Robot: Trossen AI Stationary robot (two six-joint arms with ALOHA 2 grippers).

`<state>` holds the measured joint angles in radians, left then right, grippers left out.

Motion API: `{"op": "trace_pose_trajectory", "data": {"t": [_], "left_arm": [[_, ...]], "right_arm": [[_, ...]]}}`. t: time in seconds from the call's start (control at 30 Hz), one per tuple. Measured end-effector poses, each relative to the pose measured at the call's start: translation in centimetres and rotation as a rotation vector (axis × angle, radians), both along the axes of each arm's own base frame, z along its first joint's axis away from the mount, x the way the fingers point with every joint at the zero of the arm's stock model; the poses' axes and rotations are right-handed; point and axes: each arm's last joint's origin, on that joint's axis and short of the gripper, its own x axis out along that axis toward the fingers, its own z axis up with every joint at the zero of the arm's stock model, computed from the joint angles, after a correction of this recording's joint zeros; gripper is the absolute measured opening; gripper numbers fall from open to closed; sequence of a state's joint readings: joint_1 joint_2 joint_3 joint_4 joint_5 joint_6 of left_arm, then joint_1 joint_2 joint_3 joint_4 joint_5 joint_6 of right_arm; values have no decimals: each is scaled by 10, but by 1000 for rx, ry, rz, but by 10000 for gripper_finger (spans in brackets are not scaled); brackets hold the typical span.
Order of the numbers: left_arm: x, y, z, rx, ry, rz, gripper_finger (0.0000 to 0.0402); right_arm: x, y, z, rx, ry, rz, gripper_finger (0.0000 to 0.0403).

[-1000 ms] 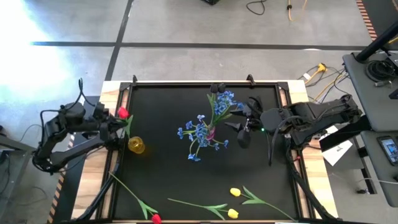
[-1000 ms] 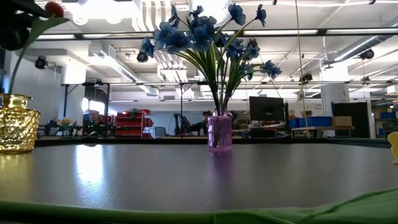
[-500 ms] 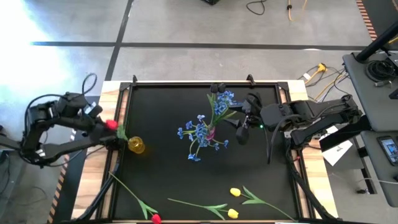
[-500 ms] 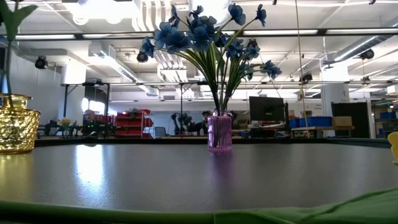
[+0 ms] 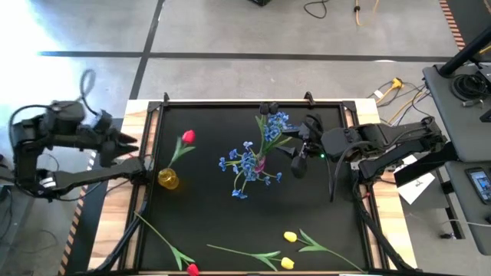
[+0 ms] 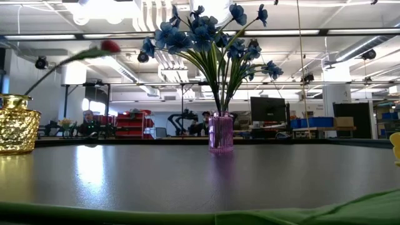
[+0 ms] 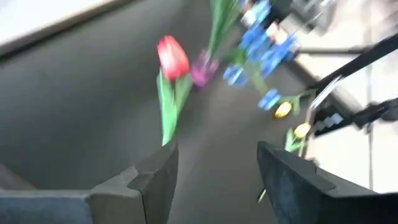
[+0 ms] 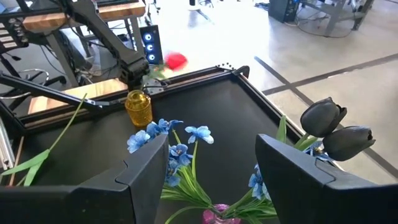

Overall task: Sort flowers into vase by color
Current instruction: Put the red flower into the yellow vase

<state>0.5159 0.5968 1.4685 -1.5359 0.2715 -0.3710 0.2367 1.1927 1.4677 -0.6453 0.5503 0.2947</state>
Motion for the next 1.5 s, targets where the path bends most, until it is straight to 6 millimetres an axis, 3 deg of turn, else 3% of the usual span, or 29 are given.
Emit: {"op": "trace_pose_trajectory", "data": {"t": [0.17,0.3,0.47,0.77,0.97,1.2,1.33,1.5], "left_arm": [[1,-4,25,55,-289,-104,204],[6,-5,35,54,-440,-208,204],[20,3,26,34,-420,-219,204],[77,30,-2,-10,-512,-378,204],[103,28,-11,-42,-575,-507,204],[135,-3,-22,-64,-461,-631,204],[148,-39,-32,-76,-373,-715,204],[151,-88,-48,-29,-230,-749,203]], "right_arm": [[0,0,0,-8,3,3,233],[0,-1,0,-17,6,1,233],[1,-4,0,-18,7,-8,233],[2,-11,0,-17,6,-39,233],[2,-12,0,-15,6,-43,233],[2,-17,0,-14,5,-62,233],[3,-19,0,-15,6,-69,233],[3,-21,0,-40,17,-69,233]]}}
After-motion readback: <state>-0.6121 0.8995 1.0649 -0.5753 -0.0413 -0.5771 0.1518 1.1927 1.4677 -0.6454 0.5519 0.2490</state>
